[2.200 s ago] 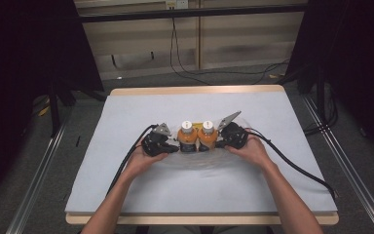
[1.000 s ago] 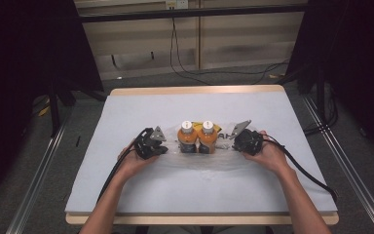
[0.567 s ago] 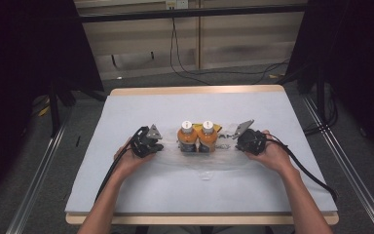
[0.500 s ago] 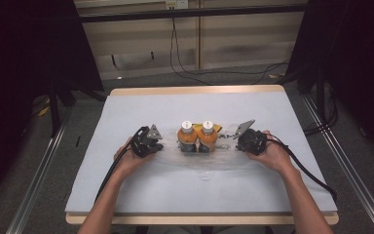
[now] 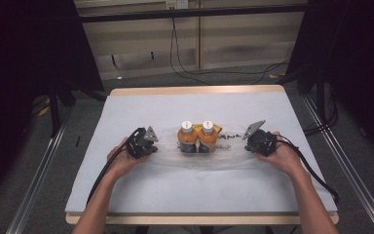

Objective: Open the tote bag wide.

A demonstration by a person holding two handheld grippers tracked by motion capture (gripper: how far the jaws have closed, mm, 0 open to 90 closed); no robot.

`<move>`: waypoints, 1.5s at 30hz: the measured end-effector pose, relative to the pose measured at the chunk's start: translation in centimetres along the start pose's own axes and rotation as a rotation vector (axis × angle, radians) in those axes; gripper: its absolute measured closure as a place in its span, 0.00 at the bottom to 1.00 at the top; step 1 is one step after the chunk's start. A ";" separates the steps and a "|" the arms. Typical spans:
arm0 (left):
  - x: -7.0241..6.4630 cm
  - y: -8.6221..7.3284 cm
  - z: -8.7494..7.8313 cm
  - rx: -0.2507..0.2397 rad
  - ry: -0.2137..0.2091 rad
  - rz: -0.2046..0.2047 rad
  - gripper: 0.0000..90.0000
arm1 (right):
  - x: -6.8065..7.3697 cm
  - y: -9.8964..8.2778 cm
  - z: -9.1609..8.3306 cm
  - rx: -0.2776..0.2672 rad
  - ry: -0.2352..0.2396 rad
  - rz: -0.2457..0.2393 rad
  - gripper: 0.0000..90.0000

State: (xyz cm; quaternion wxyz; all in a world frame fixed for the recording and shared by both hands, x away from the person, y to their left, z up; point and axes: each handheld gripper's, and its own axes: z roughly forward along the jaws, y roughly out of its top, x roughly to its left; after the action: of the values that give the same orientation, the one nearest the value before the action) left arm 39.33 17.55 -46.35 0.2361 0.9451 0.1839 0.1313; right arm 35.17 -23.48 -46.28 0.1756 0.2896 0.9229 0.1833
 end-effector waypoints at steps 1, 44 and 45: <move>0.1 -0.1 -0.1 0.005 -0.005 -0.002 1.00 | -0.2 -0.2 -0.1 -0.004 0.007 0.004 1.00; 1.4 -1.9 -1.5 0.030 -0.088 -0.044 1.00 | -0.7 -2.2 -1.5 0.051 0.010 -0.027 1.00; 1.6 -2.2 -1.8 -0.014 -0.117 -0.077 1.00 | -0.7 -2.2 -1.6 0.037 0.023 -0.012 1.00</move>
State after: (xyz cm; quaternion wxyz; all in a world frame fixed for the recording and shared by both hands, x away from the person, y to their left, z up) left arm 39.53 20.77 -45.67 0.2580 0.9417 0.2051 0.0681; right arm 33.99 -25.96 -45.70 0.1604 0.2850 0.9299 0.1684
